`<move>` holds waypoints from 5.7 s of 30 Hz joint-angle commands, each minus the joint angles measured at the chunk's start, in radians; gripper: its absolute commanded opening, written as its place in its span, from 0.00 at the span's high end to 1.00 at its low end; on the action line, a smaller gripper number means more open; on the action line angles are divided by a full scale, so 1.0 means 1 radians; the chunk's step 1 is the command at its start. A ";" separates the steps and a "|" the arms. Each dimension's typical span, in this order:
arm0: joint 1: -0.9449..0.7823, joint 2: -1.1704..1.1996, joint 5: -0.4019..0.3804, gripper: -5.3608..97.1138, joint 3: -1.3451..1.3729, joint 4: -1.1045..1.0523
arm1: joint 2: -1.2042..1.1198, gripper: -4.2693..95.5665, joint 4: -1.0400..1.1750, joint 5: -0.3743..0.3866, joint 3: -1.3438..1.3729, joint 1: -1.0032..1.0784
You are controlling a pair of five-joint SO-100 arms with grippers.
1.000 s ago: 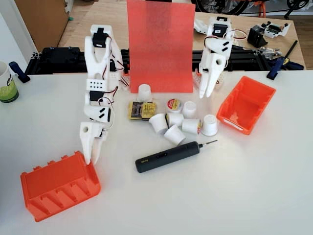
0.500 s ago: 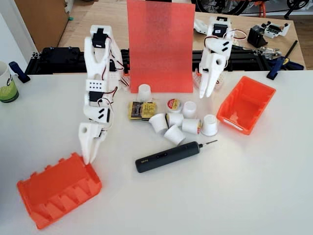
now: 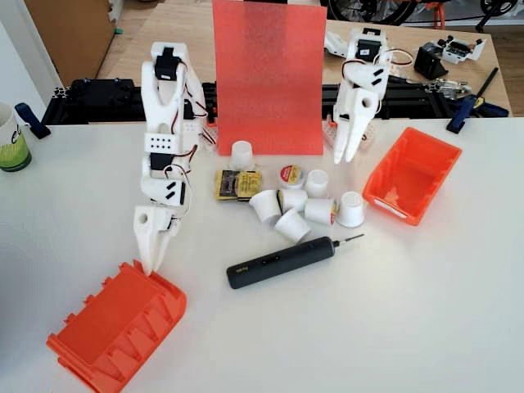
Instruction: Sort the coffee pods, blue into left, red into right
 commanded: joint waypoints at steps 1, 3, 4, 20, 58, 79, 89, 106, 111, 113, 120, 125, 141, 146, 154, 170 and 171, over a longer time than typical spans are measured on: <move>-0.003 0.031 0.014 1.00 0.002 0.020 | 0.020 0.74 -0.005 0.014 -0.037 0.009; -0.015 0.063 0.037 1.00 0.002 0.074 | 0.020 0.74 -0.011 0.009 -0.037 0.014; -0.026 0.089 0.060 1.00 0.002 0.110 | 0.020 0.74 -0.011 0.009 -0.037 0.014; -0.052 0.387 0.138 1.00 -0.051 0.541 | 0.026 0.73 0.002 0.002 -0.041 0.017; -0.028 0.508 0.212 1.00 -0.695 1.250 | 0.118 0.73 0.060 -0.040 -0.012 0.038; -0.115 0.583 0.307 1.00 -0.905 1.916 | 0.141 0.73 0.040 -0.005 0.017 0.038; -0.123 0.638 0.265 1.00 -0.870 2.040 | 0.141 0.74 0.034 0.011 0.017 0.040; -0.124 0.910 0.264 1.00 -0.592 2.042 | 0.144 0.73 0.031 0.005 0.018 0.040; -0.124 0.838 0.193 1.00 -0.594 1.933 | 0.138 0.73 0.008 0.018 0.023 0.032; -0.127 0.765 0.181 1.00 -0.600 1.802 | 0.137 0.73 -0.008 0.018 0.034 0.032; -0.009 0.746 0.202 0.73 -0.528 1.361 | 0.166 0.71 -0.040 -0.009 0.097 0.038; -0.003 0.804 0.267 0.73 -0.529 1.313 | 0.170 0.71 -0.046 -0.018 0.109 0.037; -0.021 0.756 0.250 0.75 -0.077 0.591 | 0.267 0.71 -0.081 -0.017 0.222 0.040; -0.026 0.637 0.219 0.75 -0.023 0.442 | 0.328 0.71 -0.032 -0.018 0.239 0.040; -0.021 0.459 0.219 1.00 -0.074 0.199 | 0.391 0.71 -0.017 -0.020 0.281 0.040; -0.035 0.476 0.179 0.74 -0.169 0.621 | 0.534 0.71 -0.003 -0.037 0.383 0.040; -0.035 0.476 0.161 0.74 -0.161 0.627 | 0.534 0.71 -0.003 -0.037 0.383 0.038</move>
